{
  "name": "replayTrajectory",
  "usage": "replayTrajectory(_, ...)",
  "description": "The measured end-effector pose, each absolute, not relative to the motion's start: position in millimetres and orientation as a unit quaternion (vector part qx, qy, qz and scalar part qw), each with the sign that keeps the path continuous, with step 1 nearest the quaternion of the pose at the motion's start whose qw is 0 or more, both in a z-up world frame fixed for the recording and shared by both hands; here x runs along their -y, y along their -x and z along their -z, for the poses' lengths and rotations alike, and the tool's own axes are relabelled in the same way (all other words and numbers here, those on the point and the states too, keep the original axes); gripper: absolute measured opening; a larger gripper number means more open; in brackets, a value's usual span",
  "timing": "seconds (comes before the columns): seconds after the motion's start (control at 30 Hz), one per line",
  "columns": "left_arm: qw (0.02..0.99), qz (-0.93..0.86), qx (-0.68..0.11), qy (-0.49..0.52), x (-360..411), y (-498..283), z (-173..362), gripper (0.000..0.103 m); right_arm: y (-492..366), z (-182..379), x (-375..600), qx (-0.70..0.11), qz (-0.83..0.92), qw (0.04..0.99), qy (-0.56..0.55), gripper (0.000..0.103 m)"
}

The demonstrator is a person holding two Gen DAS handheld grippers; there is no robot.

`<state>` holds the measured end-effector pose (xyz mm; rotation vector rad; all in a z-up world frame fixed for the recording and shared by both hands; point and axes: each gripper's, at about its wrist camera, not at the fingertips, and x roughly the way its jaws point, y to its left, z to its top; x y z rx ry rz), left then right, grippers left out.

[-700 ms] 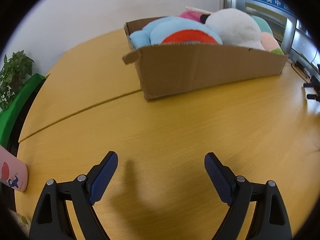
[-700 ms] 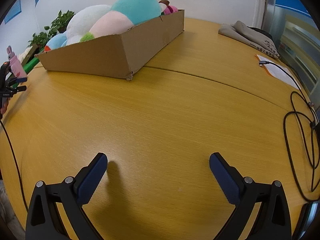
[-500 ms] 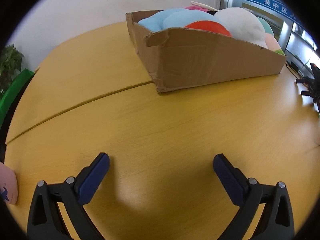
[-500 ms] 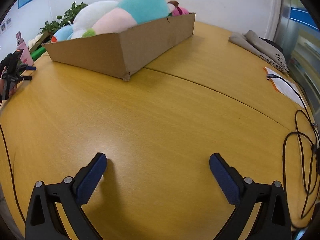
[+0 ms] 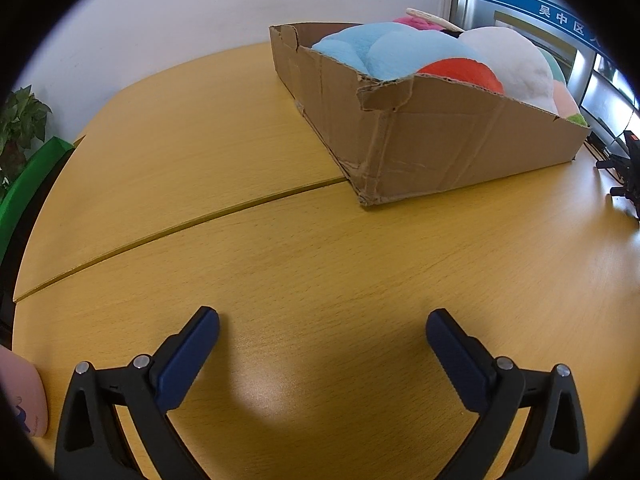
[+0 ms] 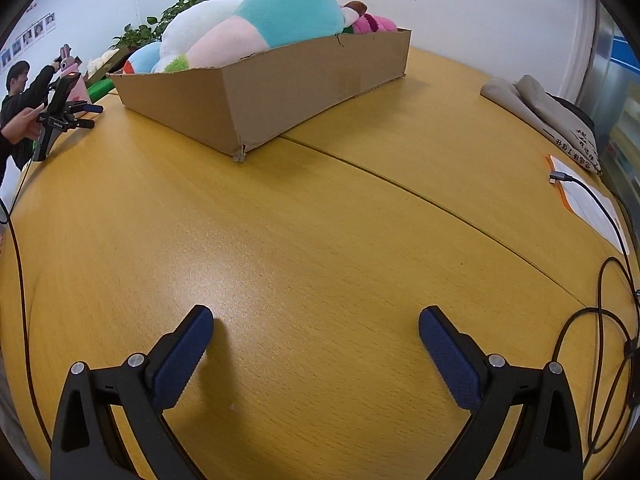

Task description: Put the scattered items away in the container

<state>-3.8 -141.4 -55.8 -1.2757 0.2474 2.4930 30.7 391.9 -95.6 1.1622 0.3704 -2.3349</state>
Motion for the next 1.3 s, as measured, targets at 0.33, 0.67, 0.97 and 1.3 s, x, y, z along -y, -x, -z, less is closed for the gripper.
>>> replayTrajectory(0.33,0.165,-0.874,-0.086,0.449,146,8,54,0.103,-32,95,-390,-0.137,0.857,0.247,-0.430,0.103)
replayTrajectory(0.67,0.164,-0.874,-0.086,0.449,147,8,53,0.103,-32,96,-390,-0.138,0.858,0.248,-0.429,0.103)
replayTrajectory(0.97,0.164,-0.874,-0.086,0.449,149,10,53,0.103,-31,96,-391,-0.138,0.858,0.248,-0.429,0.103)
replayTrajectory(1.3,0.163,-0.874,-0.086,0.449,151,9,52,0.103,-31,96,-390,-0.137,0.858,0.246,-0.430,0.103)
